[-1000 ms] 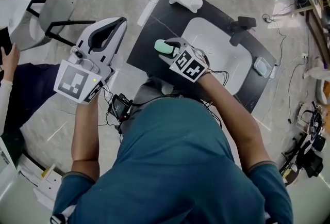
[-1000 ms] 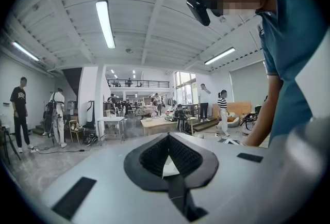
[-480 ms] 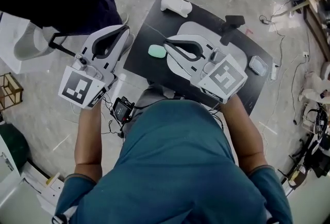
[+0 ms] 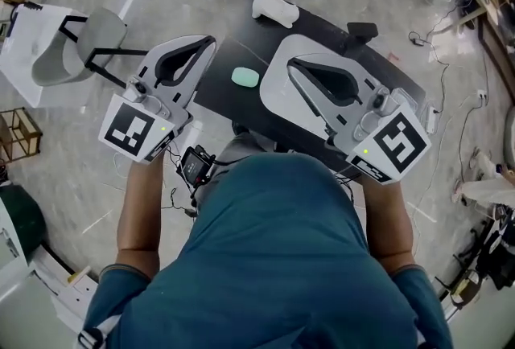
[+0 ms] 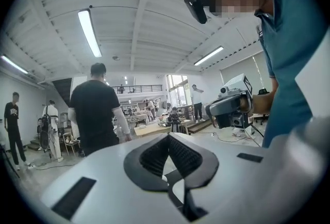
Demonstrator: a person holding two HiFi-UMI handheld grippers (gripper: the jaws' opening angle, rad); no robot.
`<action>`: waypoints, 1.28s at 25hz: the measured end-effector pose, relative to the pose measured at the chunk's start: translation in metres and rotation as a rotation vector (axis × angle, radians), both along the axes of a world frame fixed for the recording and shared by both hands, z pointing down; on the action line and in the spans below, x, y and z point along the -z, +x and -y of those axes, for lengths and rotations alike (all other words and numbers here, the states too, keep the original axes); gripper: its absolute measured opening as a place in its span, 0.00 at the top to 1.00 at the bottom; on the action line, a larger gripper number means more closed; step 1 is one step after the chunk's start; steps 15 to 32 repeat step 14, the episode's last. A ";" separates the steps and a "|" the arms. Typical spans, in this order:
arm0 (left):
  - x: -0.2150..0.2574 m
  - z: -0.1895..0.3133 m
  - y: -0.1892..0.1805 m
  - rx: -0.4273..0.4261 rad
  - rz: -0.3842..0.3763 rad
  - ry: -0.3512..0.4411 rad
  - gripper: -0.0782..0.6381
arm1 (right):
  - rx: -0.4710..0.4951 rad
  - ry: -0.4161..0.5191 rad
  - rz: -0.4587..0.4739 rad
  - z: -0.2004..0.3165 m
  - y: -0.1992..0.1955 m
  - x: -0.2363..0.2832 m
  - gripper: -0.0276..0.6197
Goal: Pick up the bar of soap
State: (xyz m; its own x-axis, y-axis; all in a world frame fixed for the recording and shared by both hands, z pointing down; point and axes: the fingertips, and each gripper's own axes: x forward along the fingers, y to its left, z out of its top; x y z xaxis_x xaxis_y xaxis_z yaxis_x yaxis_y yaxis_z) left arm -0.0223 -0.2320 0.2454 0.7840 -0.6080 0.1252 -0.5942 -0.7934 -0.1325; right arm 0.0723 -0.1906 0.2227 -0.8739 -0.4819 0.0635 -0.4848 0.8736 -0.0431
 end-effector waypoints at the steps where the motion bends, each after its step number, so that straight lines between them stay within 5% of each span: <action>1: 0.003 0.000 0.002 0.001 0.001 0.000 0.89 | -0.004 -0.001 0.004 0.000 0.004 0.005 0.94; 9: 0.012 -0.011 0.023 0.017 0.005 0.013 0.89 | -0.019 0.019 0.023 -0.013 0.037 0.019 0.94; 32: 0.014 -0.013 0.023 0.030 0.001 -0.001 0.89 | -0.023 0.000 0.026 -0.017 0.042 0.023 0.94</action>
